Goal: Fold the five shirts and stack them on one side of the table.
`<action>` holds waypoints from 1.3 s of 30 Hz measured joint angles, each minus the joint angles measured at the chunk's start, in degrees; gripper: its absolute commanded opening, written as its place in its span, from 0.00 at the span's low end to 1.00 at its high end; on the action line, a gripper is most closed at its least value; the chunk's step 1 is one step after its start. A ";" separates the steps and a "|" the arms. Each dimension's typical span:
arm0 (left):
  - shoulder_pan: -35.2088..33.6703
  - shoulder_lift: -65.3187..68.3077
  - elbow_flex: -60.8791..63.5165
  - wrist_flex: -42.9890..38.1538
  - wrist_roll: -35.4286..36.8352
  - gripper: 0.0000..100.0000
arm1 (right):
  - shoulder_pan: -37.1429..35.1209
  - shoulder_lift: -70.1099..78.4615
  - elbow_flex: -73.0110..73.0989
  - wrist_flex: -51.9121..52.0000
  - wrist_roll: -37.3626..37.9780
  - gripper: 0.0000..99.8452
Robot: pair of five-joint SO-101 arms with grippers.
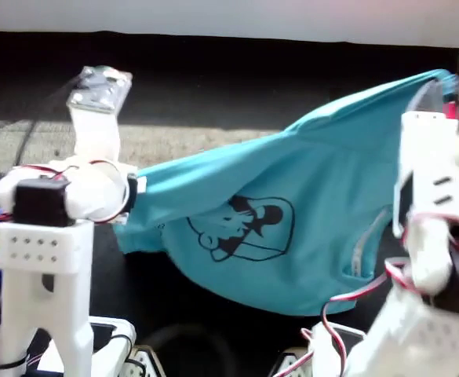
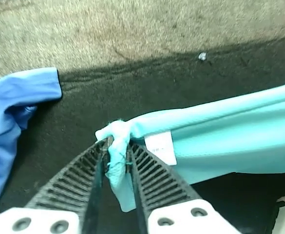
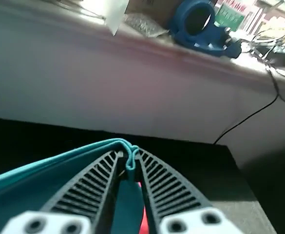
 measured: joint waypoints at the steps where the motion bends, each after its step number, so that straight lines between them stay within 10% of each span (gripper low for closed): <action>1: -0.09 0.00 3.25 -2.02 0.00 0.01 | -0.97 0.00 3.34 -0.09 0.00 0.01; 19: -0.09 9.05 34.20 -32.97 -1.67 0.01 | -8.62 0.18 45.36 -16.70 0.00 0.01; 39: -0.26 30.59 9.76 -23.91 -1.67 0.15 | -8.62 0.18 45.36 -16.88 0.00 0.01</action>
